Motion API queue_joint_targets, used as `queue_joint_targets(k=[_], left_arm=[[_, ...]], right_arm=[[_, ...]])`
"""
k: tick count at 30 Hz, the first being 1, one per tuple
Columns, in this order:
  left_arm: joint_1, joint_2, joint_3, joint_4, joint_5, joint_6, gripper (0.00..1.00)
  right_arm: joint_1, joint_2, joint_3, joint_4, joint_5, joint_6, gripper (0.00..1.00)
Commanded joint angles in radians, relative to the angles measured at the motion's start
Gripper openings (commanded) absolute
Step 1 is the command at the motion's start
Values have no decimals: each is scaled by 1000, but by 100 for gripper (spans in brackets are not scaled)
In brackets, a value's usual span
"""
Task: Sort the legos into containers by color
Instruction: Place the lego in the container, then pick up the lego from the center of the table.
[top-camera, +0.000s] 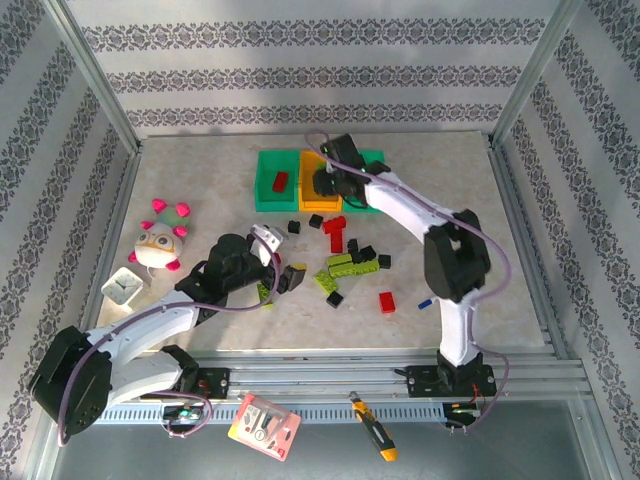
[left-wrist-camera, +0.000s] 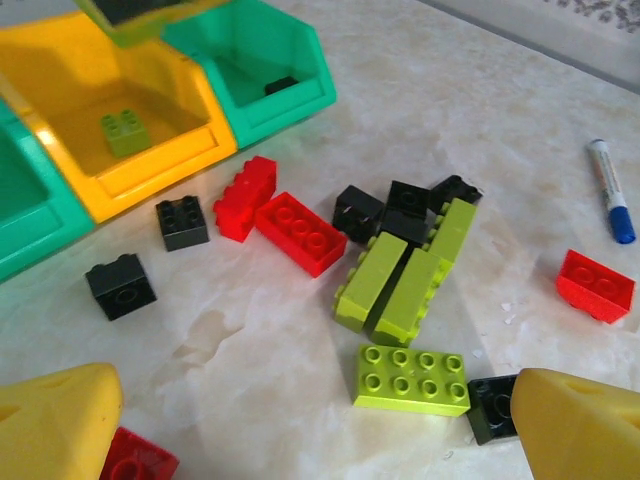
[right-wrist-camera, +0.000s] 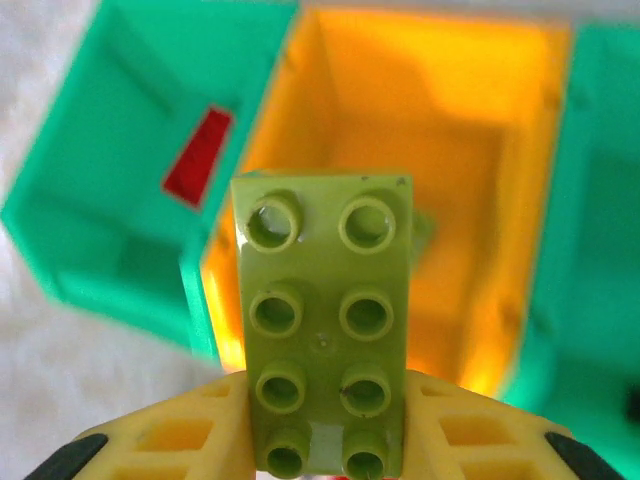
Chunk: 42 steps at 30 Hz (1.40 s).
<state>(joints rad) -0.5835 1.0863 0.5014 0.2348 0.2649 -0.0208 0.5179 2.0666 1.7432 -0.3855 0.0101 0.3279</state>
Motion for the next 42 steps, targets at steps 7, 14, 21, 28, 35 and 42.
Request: queue_joint_targets(k=[7, 14, 21, 28, 35, 42], left_arm=[[-13, -9, 16, -116, -199, -159, 99], [-12, 45, 109, -286, -329, -294, 99], [15, 167, 249, -484, -372, -488, 99], [28, 399, 474, -773, -421, -702, 99], [40, 586, 628, -902, -374, -784, 99], [67, 675, 674, -957, -374, -826, 96]], right_arm=[[-20, 119, 143, -42, -4, -96, 39], [-24, 56, 137, -41, -29, -122, 71], [-22, -160, -65, 70, -141, -146, 84], [-5, -441, -414, 269, -272, -198, 96], [6, -608, -576, 238, -337, -302, 98], [2, -653, -625, 215, -315, -308, 98]])
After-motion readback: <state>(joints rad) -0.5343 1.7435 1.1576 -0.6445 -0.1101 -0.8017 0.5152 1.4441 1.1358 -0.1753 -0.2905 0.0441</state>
